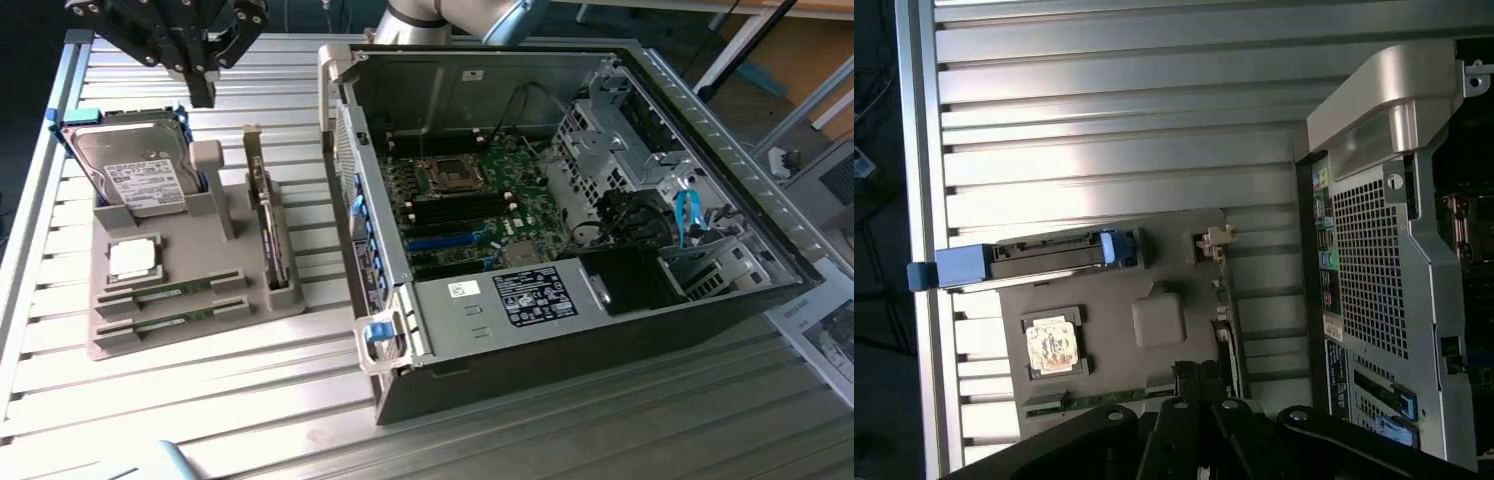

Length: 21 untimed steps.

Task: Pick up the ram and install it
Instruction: 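Reach for the ram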

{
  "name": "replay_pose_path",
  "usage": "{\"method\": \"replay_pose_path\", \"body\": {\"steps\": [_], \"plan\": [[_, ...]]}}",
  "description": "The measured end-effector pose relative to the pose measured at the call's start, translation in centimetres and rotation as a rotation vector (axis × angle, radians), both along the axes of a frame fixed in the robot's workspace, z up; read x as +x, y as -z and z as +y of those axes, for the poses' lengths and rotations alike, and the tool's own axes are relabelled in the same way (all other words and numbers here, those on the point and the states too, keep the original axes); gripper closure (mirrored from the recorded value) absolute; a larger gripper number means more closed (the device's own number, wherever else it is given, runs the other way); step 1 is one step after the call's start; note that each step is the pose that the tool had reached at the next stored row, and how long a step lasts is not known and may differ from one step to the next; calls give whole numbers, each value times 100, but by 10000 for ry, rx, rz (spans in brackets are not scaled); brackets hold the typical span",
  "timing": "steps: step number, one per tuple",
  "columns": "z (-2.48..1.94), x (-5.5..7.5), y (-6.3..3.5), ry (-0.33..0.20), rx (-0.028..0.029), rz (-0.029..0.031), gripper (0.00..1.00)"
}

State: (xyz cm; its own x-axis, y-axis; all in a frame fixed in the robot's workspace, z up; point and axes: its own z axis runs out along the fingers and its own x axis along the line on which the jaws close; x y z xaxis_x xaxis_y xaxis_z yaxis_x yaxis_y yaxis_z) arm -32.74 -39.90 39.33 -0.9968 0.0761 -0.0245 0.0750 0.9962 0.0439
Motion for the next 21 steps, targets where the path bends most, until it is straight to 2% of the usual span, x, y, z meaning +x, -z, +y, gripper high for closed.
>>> {"method": "replay_pose_path", "body": {"steps": [10, 21], "plan": [[0, -387, 0, 1, 0, 0, 90], [-4, -390, -1, 1, -1, 2, 90]]}}
